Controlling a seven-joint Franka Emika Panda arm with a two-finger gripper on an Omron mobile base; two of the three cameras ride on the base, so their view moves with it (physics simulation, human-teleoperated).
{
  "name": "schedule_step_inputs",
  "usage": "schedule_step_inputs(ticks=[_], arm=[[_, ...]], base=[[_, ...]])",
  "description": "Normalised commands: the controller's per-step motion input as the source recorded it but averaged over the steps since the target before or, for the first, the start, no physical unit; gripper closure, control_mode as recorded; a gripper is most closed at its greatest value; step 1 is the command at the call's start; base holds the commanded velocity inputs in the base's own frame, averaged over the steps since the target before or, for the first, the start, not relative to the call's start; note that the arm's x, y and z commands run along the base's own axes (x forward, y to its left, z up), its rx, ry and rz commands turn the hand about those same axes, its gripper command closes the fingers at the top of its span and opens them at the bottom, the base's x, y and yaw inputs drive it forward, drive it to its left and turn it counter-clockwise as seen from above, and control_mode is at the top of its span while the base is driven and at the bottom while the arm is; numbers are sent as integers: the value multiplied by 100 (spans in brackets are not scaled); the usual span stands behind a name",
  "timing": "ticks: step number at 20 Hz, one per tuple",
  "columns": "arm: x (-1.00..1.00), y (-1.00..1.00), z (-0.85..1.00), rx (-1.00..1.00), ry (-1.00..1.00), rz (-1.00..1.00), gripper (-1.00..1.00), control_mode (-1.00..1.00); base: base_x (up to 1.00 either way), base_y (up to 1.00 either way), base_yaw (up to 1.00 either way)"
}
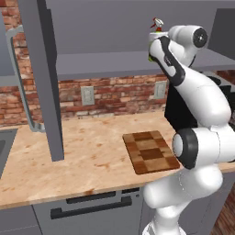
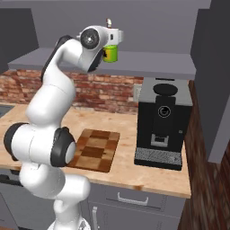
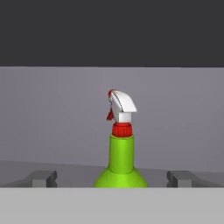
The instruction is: Grab the spray bottle from the cabinet, then place it next to the cutting board for sanitizing. Then grab the dish brush from the countertop next to the sink and place it next to the cutting board.
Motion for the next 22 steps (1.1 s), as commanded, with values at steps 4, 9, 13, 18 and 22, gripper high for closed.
schedule_step_inputs(ticks=[4,9,13,18,22], arm=[[36,-7,0,0,0,2,-100,-100],[43,-1,0,0,0,1,-100,-100],[43,0,0,0,0,1,-100,-100],[39,0,0,0,0,1,100,-100],[44,0,-5,0,0,0,100,-100]], base=[[0,0,0],[0,0,0],[0,0,0],[0,0,0],[0,0,0]])
